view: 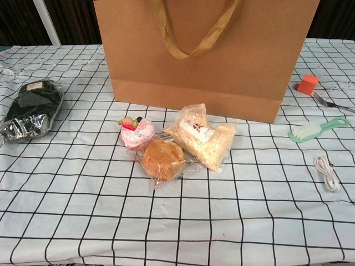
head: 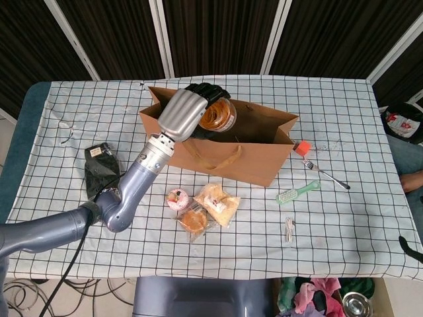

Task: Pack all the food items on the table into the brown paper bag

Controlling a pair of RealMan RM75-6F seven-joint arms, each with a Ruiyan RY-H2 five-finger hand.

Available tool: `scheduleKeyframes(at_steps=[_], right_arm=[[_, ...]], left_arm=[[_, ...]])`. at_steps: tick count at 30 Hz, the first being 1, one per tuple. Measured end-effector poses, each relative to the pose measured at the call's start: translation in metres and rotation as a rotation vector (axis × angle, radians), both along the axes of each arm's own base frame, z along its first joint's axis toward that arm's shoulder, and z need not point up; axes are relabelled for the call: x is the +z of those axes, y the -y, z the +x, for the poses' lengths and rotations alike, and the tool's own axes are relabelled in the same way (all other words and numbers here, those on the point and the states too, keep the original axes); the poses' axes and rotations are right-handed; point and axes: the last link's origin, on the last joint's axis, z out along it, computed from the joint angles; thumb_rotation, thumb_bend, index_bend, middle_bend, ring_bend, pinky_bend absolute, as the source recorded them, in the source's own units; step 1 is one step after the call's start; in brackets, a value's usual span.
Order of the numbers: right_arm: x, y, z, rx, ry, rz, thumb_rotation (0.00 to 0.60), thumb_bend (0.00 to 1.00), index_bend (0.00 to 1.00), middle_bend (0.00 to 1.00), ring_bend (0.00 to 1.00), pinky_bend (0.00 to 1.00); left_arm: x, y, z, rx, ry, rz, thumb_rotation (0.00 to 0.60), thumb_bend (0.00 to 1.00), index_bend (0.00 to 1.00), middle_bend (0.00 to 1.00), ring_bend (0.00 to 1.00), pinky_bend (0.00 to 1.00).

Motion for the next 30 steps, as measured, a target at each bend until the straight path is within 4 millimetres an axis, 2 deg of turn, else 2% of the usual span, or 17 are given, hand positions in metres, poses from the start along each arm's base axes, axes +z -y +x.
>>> scheduleKeyframes(at_steps=[3,6,14,20,23,26,30], right_arm=[[0.001,0.000,0.001,0.002,0.001,-0.004,0.600,0.22,0.01,0.10,0.18,0.19],[0.001,0.000,0.001,0.003,0.001,-0.006,0.600,0.22,0.01,0.10,0.18,0.19],[0.000,0.000,0.002,0.008,0.003,-0.001,0.600,0.22,0.01,0.10,0.18,0.19],[0.001,-0.001,0.002,0.009,0.002,-0.007,0.600,0.22,0.01,0.10,0.18,0.19],[0.001,-0.001,0.002,0.010,0.001,-0.008,0.600,0.22,0.01,0.10,0.18,0.19],[0.000,-0.001,0.002,0.010,-0.002,-0.005,0.600,0.22,0.01,0.10,0.18,0.19],[0.000,-0.001,0.002,0.010,-0.002,-0.005,0.600,0.22,0.01,0.10,0.18,0.19]], left_arm=[[0.001,0.000,-0.002,0.019,-0.018,-0.005,0.600,0.01,0.21,0.13,0.03,0.20],[0.003,0.004,0.001,0.020,-0.008,-0.019,0.600,0.00,0.19,0.10,0.01,0.17],[0.019,0.014,0.004,0.006,0.015,-0.014,0.600,0.00,0.18,0.10,0.01,0.17],[0.044,0.036,-0.008,-0.022,0.036,0.014,0.600,0.00,0.16,0.10,0.01,0.17],[0.062,0.052,-0.027,-0.031,0.047,0.039,0.600,0.00,0.16,0.12,0.01,0.17],[0.080,0.071,-0.058,-0.027,0.051,0.078,0.600,0.01,0.16,0.12,0.01,0.17],[0.101,0.101,-0.111,0.000,0.027,0.128,0.600,0.01,0.18,0.14,0.02,0.17]])
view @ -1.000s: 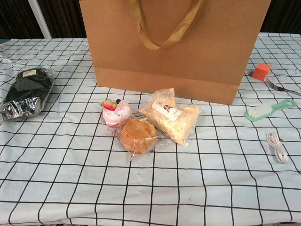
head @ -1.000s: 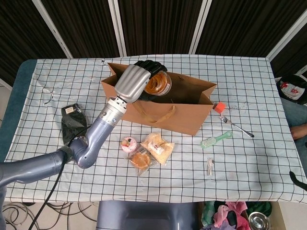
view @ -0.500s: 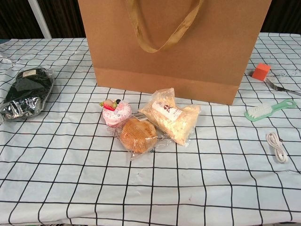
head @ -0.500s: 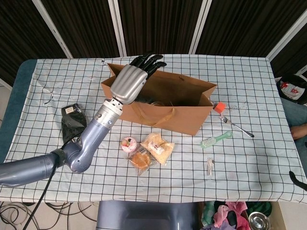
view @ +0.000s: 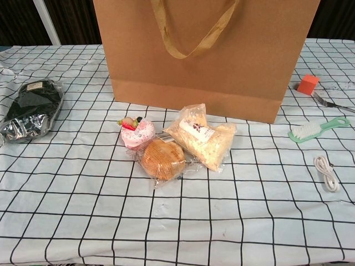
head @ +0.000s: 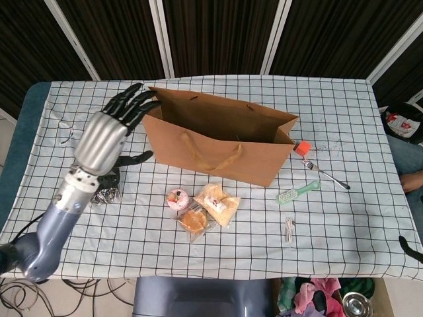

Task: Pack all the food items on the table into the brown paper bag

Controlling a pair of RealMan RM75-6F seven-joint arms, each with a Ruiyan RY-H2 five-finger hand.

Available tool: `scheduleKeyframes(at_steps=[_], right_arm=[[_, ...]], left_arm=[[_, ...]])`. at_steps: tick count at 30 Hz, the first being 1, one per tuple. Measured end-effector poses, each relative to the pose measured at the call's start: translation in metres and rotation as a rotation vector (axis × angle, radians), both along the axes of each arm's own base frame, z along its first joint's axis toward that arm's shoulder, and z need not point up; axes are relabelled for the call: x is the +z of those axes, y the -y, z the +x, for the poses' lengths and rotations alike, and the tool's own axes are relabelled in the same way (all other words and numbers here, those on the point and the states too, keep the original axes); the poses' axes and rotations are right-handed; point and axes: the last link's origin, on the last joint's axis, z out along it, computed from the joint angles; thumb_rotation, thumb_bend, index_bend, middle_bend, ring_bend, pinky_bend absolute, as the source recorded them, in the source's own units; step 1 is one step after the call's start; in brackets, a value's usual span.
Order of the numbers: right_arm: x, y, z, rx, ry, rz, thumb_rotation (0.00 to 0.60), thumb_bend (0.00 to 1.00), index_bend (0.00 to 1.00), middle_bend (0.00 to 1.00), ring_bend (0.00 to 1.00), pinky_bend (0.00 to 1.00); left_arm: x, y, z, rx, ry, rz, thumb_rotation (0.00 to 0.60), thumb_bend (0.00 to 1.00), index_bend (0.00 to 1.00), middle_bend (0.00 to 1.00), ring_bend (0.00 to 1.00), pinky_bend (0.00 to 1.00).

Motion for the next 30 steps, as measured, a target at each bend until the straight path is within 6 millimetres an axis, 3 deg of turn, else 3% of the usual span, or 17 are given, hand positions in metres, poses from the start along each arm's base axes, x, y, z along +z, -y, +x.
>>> scheduleKeyframes(at_steps=[6,13,20,30], right_arm=[[0.000,0.000,0.000,-0.005,-0.012,-0.001,0.600,0.22,0.01,0.10,0.18,0.19],[-0.002,0.000,0.000,-0.008,-0.014,0.002,0.600,0.22,0.01,0.10,0.18,0.19],[-0.001,-0.001,0.000,-0.006,-0.009,0.002,0.600,0.22,0.01,0.10,0.18,0.19],[0.000,-0.001,0.000,-0.003,-0.001,0.001,0.600,0.22,0.01,0.10,0.18,0.19]], left_arm=[[0.003,0.045,-0.081,0.110,-0.035,-0.023,0.600,0.02,0.19,0.16,0.04,0.18],[-0.018,0.057,-0.143,0.217,-0.165,-0.126,0.600,0.03,0.17,0.17,0.07,0.21],[-0.063,0.049,-0.151,0.261,-0.256,-0.286,0.600,0.08,0.18,0.19,0.09,0.23],[-0.128,0.022,-0.127,0.244,-0.410,-0.401,0.600,0.08,0.18,0.20,0.10,0.23]])
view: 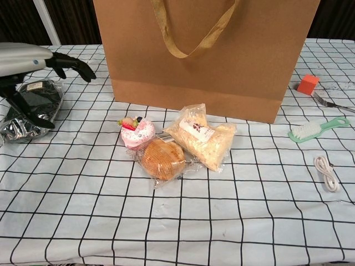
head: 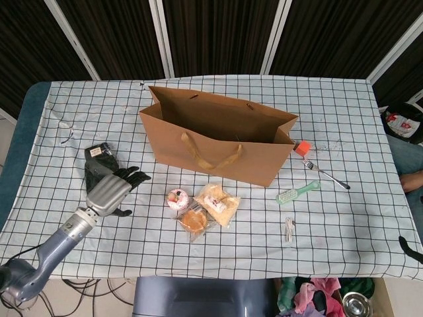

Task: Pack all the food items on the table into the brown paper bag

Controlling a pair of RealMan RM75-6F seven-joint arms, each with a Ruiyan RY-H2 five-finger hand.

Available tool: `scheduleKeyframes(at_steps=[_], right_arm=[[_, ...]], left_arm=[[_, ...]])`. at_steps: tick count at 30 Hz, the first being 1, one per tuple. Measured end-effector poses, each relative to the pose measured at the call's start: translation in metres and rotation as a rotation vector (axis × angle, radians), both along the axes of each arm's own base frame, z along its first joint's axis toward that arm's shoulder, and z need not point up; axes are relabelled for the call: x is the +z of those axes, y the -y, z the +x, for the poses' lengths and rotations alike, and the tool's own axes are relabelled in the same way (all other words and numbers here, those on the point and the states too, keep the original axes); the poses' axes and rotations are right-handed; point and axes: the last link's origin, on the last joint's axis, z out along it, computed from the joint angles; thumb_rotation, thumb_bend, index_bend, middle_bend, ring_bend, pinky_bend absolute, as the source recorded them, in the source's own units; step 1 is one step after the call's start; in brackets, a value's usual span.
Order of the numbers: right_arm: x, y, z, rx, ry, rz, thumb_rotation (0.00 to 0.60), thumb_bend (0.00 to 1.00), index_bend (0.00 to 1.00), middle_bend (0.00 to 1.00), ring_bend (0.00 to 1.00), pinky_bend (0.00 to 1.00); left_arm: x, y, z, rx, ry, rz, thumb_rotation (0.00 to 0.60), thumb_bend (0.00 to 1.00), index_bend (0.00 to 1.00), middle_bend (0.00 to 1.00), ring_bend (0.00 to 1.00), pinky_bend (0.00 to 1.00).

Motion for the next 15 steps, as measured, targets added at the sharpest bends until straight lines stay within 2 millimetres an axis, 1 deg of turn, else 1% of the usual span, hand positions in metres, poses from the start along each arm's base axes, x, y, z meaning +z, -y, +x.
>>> scheduleKeyframes(at_steps=[6,12,15], right_arm=[[0.000,0.000,-0.001,-0.003,0.002,0.002,0.600,0.22,0.01,0.10,0.18,0.19],[0.001,0.000,-0.002,-0.003,0.003,-0.003,0.600,0.22,0.01,0.10,0.18,0.19],[0.002,0.000,-0.002,-0.006,0.004,-0.006,0.600,0.22,0.01,0.10,0.18,0.19]], left_arm=[[-0.037,-0.013,0.017,-0.006,-0.038,-0.039,0.600,0.08,0.20,0.23,0.11,0.24],[-0.064,-0.024,0.034,-0.032,-0.048,-0.040,0.600,0.11,0.21,0.25,0.14,0.25],[-0.074,-0.028,0.039,-0.042,-0.055,-0.045,0.600,0.11,0.22,0.26,0.15,0.26]])
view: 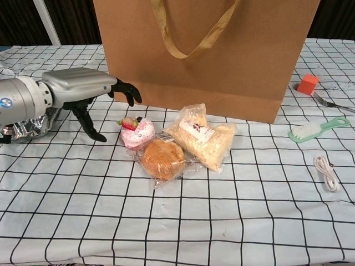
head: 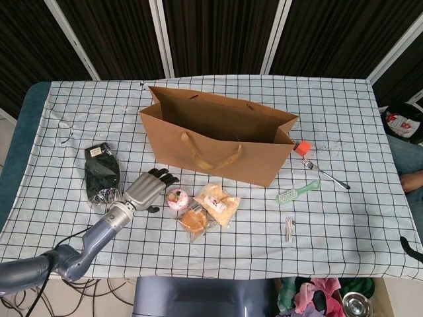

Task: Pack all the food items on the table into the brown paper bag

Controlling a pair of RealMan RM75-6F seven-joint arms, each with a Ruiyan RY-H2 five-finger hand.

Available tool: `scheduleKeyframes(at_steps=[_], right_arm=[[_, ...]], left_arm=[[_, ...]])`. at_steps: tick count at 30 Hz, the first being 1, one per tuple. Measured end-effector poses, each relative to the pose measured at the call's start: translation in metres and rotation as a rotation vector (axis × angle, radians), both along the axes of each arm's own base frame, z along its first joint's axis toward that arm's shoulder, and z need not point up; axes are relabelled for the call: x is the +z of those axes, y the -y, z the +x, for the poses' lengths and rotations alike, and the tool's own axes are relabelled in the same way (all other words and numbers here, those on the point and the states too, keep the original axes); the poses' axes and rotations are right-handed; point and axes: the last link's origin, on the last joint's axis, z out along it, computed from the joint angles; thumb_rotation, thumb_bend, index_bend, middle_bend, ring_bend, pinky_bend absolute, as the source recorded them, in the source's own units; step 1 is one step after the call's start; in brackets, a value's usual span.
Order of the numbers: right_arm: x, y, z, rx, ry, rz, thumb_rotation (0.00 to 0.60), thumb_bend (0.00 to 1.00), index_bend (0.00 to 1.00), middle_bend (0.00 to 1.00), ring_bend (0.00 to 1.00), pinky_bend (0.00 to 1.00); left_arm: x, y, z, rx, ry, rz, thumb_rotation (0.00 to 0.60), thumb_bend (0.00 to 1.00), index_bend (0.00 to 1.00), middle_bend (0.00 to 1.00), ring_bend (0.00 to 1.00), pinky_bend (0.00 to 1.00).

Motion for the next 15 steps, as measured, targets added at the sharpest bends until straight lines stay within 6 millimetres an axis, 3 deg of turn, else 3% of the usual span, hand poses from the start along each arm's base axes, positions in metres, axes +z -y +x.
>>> scheduleKeyframes(at_steps=[15], right_arm=[[0.002,0.000,0.000,0.001,0.001,-0.007,0.600,0.22,0.01,0.10,0.18,0.19]], left_arm=[[-0.034,-0.003,0.015,-0.033,-0.011,-0.042,0.600,0.22,0.29,0.34,0.21,0.31]])
